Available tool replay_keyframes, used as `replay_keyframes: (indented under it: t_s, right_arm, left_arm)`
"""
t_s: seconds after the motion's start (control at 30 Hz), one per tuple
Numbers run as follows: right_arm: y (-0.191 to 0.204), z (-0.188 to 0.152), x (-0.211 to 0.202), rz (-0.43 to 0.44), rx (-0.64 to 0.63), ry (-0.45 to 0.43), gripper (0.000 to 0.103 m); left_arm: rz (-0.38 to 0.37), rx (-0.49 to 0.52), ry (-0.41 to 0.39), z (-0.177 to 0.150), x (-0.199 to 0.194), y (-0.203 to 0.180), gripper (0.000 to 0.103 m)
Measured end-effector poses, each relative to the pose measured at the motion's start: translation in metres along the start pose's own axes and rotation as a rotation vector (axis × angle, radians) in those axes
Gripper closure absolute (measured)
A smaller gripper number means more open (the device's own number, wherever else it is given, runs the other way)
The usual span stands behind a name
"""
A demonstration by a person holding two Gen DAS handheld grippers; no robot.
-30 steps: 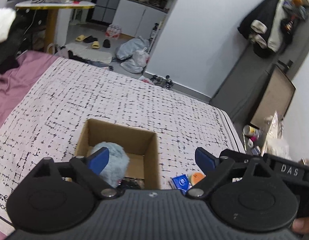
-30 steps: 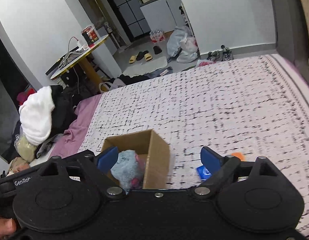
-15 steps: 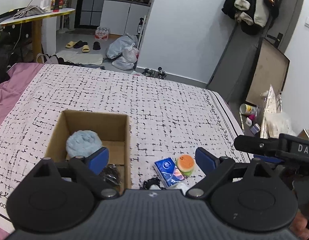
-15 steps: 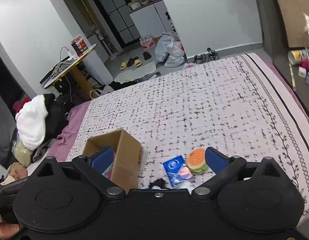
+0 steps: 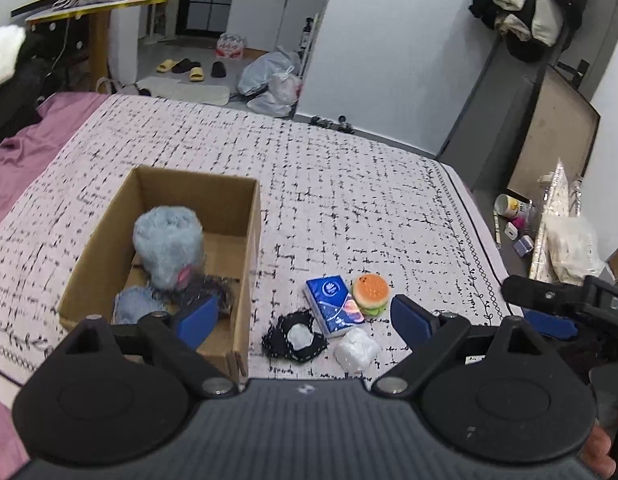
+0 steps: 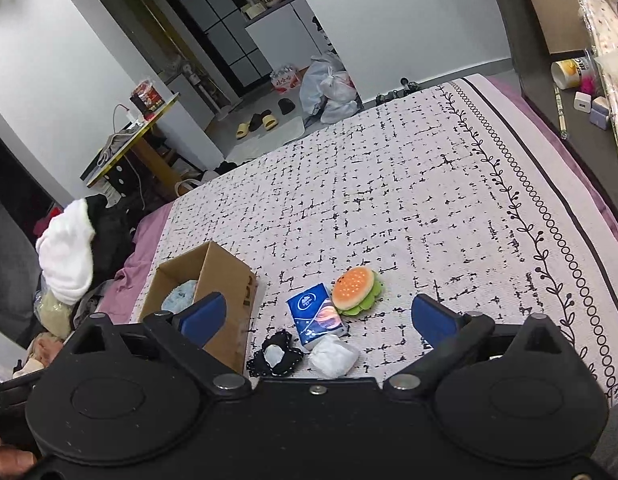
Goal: Organize soft objects
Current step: 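Open both tools to drop the fuzzy plush into the box and withdraw, then reach the left tool to the black lace ring while the right tool reaches the white plastic bundle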
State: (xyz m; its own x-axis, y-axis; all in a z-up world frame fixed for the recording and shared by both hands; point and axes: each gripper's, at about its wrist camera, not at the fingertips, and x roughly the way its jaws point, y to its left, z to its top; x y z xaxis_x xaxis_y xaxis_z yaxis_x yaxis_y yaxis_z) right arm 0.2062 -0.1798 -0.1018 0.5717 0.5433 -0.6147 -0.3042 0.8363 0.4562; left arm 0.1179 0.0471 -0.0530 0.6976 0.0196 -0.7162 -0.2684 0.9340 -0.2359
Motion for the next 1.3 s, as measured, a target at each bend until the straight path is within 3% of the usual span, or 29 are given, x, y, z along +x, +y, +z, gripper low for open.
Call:
replay_keyframes:
  t_s: [0.53,0.77,1.03,1.3]
  right_arm:
    - [-0.033,-0.021,0.007,0.036,0.029,0.03,0.0]
    - [-0.043,-0.032,0.017,0.043,0.039,0.053,0.001]
    - [-0.058,-0.038,0.028,0.046,0.071,0.075,0.003]
    - [-0.065,-0.044,0.047,0.067,0.087,0.115,0.011]
  left_arm:
    - [0.08,-0.036,0.037,-0.025,0.013,-0.022,0.011]
    - [0.041,-0.056,0.052,-0.031,0.024,-0.027,0.011]
    - [0.073,-0.07,0.053,-0.033,0.038,-0.031,0.011]
    - [0.057,-0.122,0.05,-0.041,0.052,-0.026,0.012]
